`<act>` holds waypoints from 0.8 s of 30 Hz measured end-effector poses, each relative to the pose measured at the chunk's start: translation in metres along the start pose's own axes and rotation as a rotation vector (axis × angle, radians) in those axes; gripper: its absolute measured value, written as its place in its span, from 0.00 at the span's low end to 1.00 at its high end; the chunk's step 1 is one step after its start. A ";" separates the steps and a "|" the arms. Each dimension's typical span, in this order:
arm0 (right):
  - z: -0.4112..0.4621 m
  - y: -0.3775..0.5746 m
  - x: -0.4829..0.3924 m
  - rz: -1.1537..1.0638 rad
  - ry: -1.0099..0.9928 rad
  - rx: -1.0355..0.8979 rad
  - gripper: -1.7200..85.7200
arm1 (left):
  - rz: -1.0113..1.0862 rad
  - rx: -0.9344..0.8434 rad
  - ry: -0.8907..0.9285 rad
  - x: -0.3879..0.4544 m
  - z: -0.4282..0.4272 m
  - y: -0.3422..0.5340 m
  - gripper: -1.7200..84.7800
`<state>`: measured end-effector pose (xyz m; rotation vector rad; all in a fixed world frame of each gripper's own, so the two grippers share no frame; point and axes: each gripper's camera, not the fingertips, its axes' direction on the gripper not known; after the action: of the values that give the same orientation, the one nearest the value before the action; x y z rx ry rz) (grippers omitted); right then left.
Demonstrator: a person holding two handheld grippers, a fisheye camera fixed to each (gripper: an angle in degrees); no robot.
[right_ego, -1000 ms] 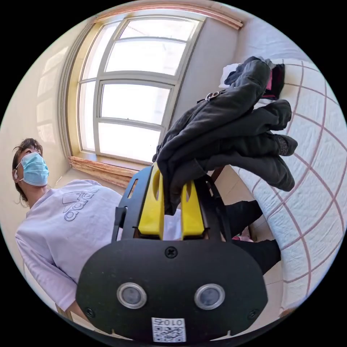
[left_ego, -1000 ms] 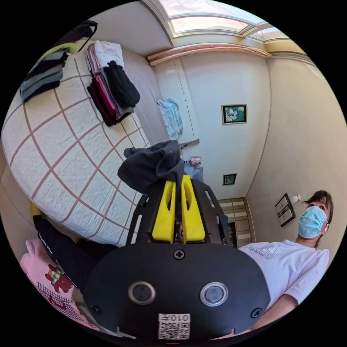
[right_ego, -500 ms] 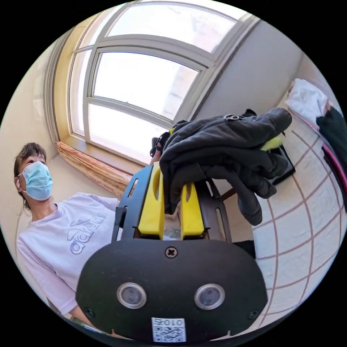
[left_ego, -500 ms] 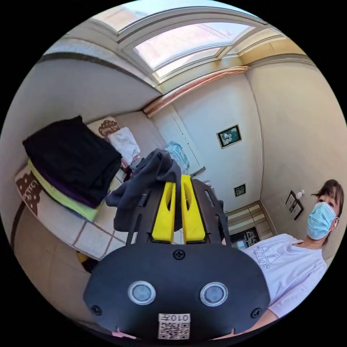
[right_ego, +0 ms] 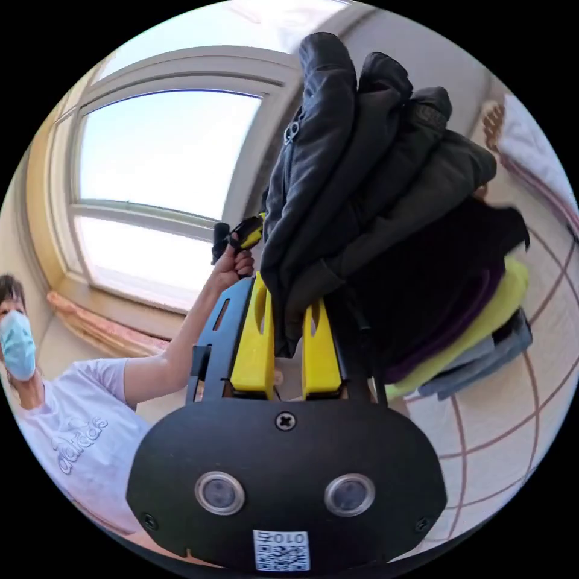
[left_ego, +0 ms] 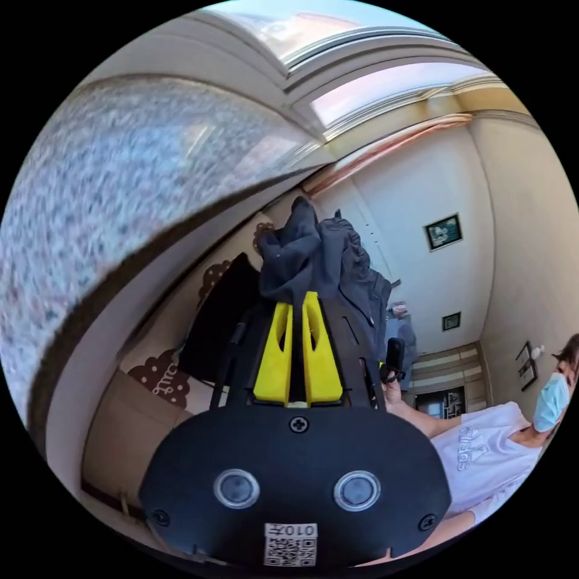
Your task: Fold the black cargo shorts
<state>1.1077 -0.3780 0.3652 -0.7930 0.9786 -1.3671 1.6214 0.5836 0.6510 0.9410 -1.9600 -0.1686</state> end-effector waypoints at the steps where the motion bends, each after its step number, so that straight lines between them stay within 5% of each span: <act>1: 0.020 0.008 0.047 0.130 -0.013 -0.033 0.12 | 0.005 -0.011 -0.051 -0.003 0.013 0.010 0.08; 3: 0.030 0.017 0.072 0.102 0.047 -0.038 0.12 | -0.010 -0.112 -0.229 -0.013 0.053 0.052 0.08; 15: 0.053 0.020 0.203 0.073 0.102 -0.007 0.12 | 0.273 -0.100 -0.609 0.047 0.040 0.135 0.09; 24: 0.036 0.054 0.314 0.103 0.026 0.010 0.10 | 0.227 -0.056 -0.785 0.034 -0.014 0.195 0.09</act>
<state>1.1472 -0.6894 0.2990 -0.7092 1.0183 -1.2949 1.5163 0.7006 0.7728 0.6490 -2.7421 -0.5189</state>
